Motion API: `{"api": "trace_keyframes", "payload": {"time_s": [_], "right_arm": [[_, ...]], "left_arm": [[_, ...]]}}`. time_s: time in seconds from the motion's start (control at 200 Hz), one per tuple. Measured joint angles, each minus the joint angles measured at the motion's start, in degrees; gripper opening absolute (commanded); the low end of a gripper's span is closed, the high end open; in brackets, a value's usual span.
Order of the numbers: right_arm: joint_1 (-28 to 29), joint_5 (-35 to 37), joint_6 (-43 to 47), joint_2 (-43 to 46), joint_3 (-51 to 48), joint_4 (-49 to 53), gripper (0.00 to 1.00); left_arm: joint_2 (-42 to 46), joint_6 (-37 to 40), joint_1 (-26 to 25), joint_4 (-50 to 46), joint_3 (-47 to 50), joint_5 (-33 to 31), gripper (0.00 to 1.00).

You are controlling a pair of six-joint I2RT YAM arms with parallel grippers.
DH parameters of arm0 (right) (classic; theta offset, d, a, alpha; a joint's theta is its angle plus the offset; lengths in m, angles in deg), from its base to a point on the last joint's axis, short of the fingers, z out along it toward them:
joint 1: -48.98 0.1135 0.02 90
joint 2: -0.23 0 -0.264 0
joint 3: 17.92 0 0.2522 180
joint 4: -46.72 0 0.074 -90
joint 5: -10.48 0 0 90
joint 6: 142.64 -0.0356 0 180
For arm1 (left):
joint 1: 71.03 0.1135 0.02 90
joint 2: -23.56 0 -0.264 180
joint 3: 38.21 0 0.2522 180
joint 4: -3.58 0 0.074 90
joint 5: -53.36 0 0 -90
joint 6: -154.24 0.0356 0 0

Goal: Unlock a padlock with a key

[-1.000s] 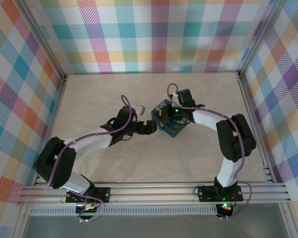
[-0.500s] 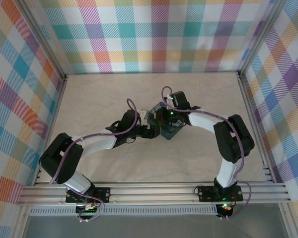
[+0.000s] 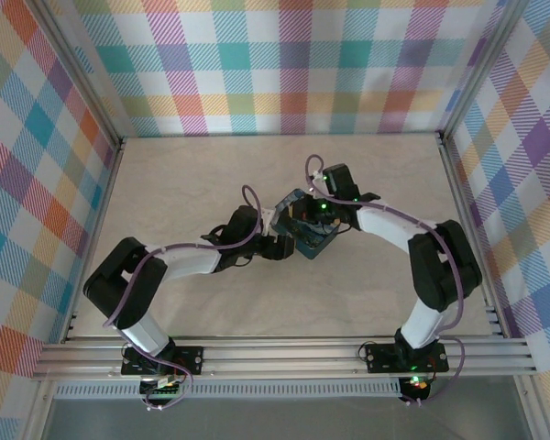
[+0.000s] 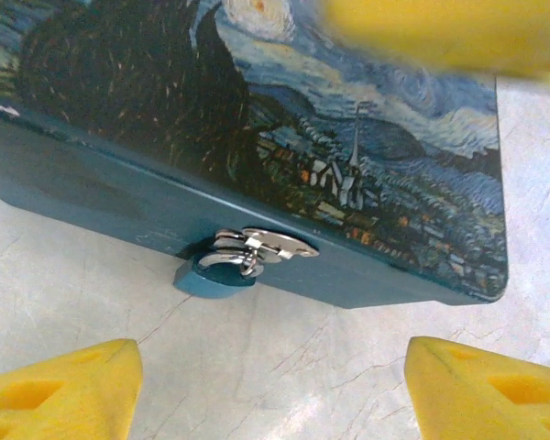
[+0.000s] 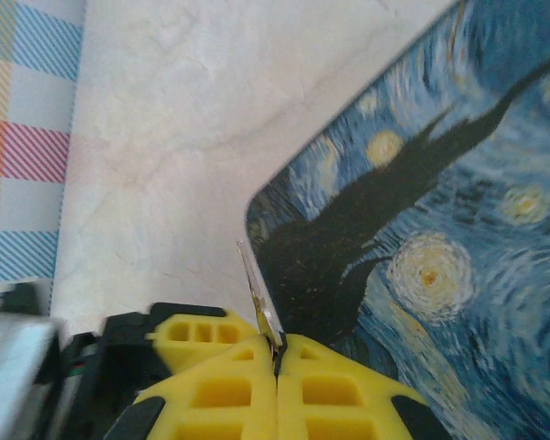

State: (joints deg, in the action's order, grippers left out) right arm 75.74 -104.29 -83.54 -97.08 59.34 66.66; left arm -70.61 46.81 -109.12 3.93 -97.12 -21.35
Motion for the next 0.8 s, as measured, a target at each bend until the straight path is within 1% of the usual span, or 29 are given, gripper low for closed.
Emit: {"api": "trace_keyframes", "payload": {"time_s": [0.145,0.355,0.505,0.8], "right_arm": [[-1.6,-0.4,1.4,1.8,0.0,0.3,0.0],[-2.3,-0.4,2.2,1.3,-0.9,1.7,0.0],[-2.3,0.2,3.1,0.0,-0.9,3.1,0.0],[-2.3,1.8,4.0,-1.5,-1.7,5.3,0.0]], "left_arm": [[-1.6,1.9,1.6,1.2,0.0,2.5,0.72],[-5.8,3.8,1.8,1.4,-1.1,5.1,0.67],[-8.4,4.5,1.9,1.3,-2.4,5.5,0.65],[-11.0,5.3,1.9,2.2,-4.8,6.2,0.62]]}}
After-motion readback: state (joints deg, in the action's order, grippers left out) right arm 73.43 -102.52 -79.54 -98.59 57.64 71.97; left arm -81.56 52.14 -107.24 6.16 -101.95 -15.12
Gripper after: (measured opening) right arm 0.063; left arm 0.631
